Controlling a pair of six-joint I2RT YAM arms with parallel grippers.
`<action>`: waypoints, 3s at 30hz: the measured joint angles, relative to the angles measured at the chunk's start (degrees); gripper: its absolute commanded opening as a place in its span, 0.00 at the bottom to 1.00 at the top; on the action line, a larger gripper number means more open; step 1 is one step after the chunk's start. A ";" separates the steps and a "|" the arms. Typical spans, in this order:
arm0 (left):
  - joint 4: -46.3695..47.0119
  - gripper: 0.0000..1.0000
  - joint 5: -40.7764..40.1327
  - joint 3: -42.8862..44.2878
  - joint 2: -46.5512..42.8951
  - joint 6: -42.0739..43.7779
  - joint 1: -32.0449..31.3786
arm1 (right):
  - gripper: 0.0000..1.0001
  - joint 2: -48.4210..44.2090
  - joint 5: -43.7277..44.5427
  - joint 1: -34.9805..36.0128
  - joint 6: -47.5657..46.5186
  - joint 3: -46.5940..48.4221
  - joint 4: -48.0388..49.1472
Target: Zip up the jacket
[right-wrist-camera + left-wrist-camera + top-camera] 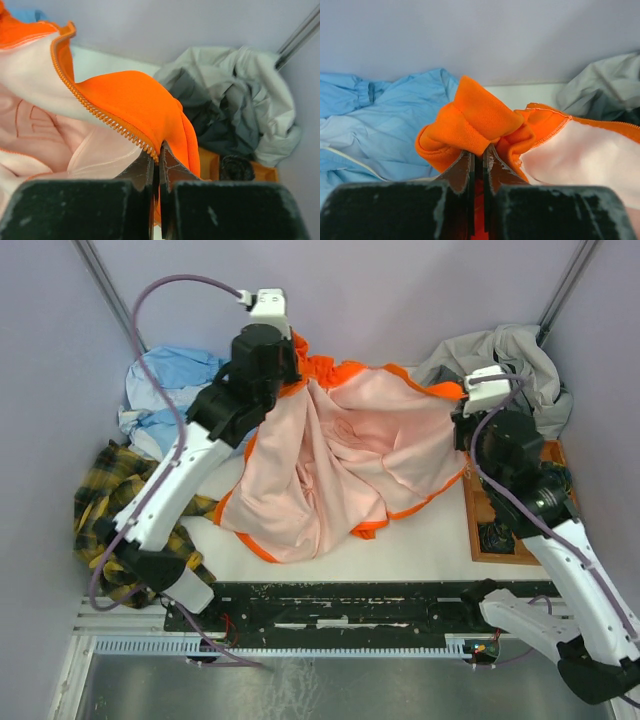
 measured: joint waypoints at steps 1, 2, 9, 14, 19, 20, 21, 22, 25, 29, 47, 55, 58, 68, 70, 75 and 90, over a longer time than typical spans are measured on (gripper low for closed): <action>0.20 0.10 -0.85 0.13 2.38 0.07 0.11 | 0.04 0.74 -0.52 -0.04 0.52 -1.27 0.02; 0.28 0.13 -1.25 0.15 4.39 0.07 0.24 | 0.04 1.79 -1.14 -0.13 1.27 -2.58 -0.02; 0.31 0.28 -0.55 0.13 20.94 -0.04 2.27 | 0.04 9.94 -9.11 -0.20 6.71 -12.22 1.66; 1.25 0.42 2.99 0.13 26.51 -1.75 3.23 | 0.05 16.59 -19.10 -0.20 10.62 -14.78 3.69; 2.03 0.58 5.44 -1.38 26.73 -4.42 3.58 | 0.11 23.52 -31.17 0.09 14.51 -14.95 6.80; 2.95 0.61 5.62 -3.23 25.88 -4.85 3.58 | 0.12 24.52 -33.33 0.31 15.23 -15.13 7.30; 3.41 0.64 5.75 -5.18 24.85 -5.11 3.58 | 0.13 25.20 -34.71 0.52 15.74 -15.23 7.50; 3.78 0.66 5.79 -7.98 23.30 -5.42 3.65 | 0.13 25.79 -36.15 0.74 16.26 -15.37 7.69; 4.26 0.70 5.84 -16.74 17.62 -6.34 3.89 | 0.14 26.88 -39.43 1.40 17.62 -16.04 8.02; 5.18 0.74 5.81 -28.57 8.68 -7.98 4.48 | 0.14 26.99 -40.87 1.95 18.43 -17.14 8.17; 15.54 0.79 10.93 -73.20 -17.51 -21.59 10.27 | 0.15 24.44 -39.10 2.43 21.35 -24.57 14.84; 24.26 0.45 12.79 -73.75 -7.08 -24.85 10.36 | 0.15 24.55 -38.64 2.62 21.97 -25.27 16.02; 25.75 0.18 12.66 -72.91 -3.45 -25.40 10.36 | 0.15 24.57 -38.25 2.80 21.99 -25.31 16.11; 18.21 0.03 3.72 -58.49 -1.68 -24.39 10.10 | 0.13 23.04 -34.32 2.93 22.03 -25.53 15.23; 16.24 0.03 0.11 -54.03 -1.68 -23.58 9.44 | 0.13 21.77 -32.15 2.95 22.25 -25.53 14.10; 11.34 0.03 -9.14 -45.81 -1.68 -20.48 8.00 | 0.12 18.62 -26.95 2.93 22.56 -25.33 9.99; 0.48 0.04 -20.79 -7.41 8.83 -7.45 10.23 | 0.00 19.56 7.98 -4.79 14.56 1.07 -8.17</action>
